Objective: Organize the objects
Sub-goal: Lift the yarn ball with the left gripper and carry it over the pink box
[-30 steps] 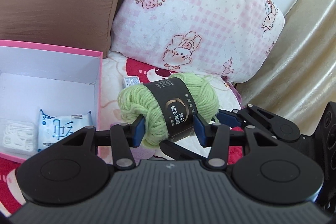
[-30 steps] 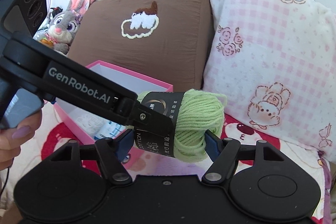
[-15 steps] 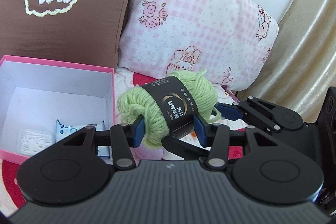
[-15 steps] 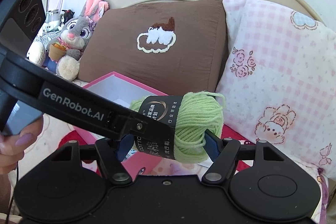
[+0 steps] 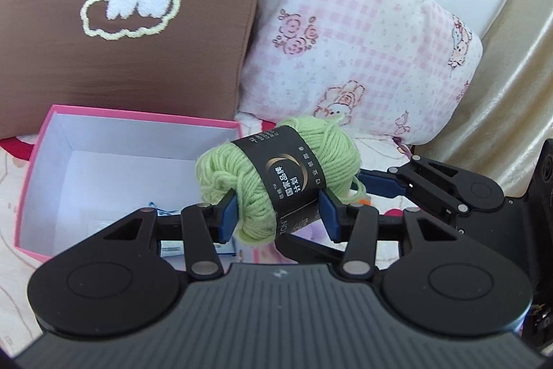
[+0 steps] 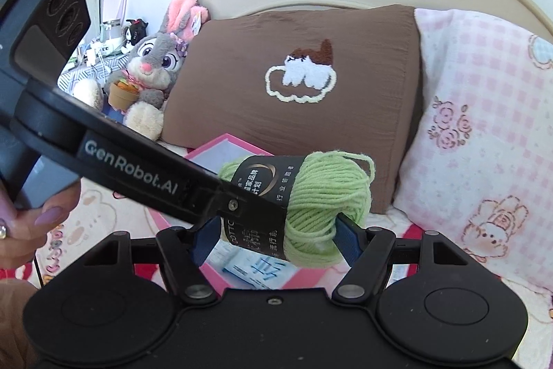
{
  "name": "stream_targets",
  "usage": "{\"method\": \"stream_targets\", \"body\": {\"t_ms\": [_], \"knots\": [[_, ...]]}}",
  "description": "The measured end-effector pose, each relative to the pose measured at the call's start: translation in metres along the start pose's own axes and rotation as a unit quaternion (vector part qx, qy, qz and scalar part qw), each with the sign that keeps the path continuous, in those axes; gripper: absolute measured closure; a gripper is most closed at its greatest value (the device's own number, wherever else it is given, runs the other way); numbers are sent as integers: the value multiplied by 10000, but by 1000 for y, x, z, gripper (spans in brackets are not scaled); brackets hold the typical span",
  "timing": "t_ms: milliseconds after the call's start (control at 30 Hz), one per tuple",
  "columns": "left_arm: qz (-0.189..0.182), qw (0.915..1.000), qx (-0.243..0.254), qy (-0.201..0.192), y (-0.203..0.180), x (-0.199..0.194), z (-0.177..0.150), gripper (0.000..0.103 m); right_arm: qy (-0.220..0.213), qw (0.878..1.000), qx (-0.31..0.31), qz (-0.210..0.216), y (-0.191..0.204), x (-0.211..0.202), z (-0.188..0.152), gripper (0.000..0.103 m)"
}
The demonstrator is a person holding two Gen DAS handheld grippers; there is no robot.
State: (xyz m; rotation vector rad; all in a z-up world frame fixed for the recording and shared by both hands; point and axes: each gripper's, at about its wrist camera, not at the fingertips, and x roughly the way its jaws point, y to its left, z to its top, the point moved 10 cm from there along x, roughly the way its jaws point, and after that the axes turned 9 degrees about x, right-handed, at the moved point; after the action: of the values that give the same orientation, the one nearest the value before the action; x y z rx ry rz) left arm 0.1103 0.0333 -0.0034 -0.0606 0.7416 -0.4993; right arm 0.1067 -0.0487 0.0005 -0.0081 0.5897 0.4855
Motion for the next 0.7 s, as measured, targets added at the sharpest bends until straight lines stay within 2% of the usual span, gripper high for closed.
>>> {"method": "stream_targets", "body": {"t_ms": [233,400,700], "knots": [[480,9988,15,-13,48,-14,15,57,145,9983,283,497,20,38,16,34],[832,9965,-67,92,84,-10,17,57,375,9955,458,746,32,72,17,46],[1114,9923,-228,483,131,22,13,57,741,9886,1034,811,34,129,14,49]]}}
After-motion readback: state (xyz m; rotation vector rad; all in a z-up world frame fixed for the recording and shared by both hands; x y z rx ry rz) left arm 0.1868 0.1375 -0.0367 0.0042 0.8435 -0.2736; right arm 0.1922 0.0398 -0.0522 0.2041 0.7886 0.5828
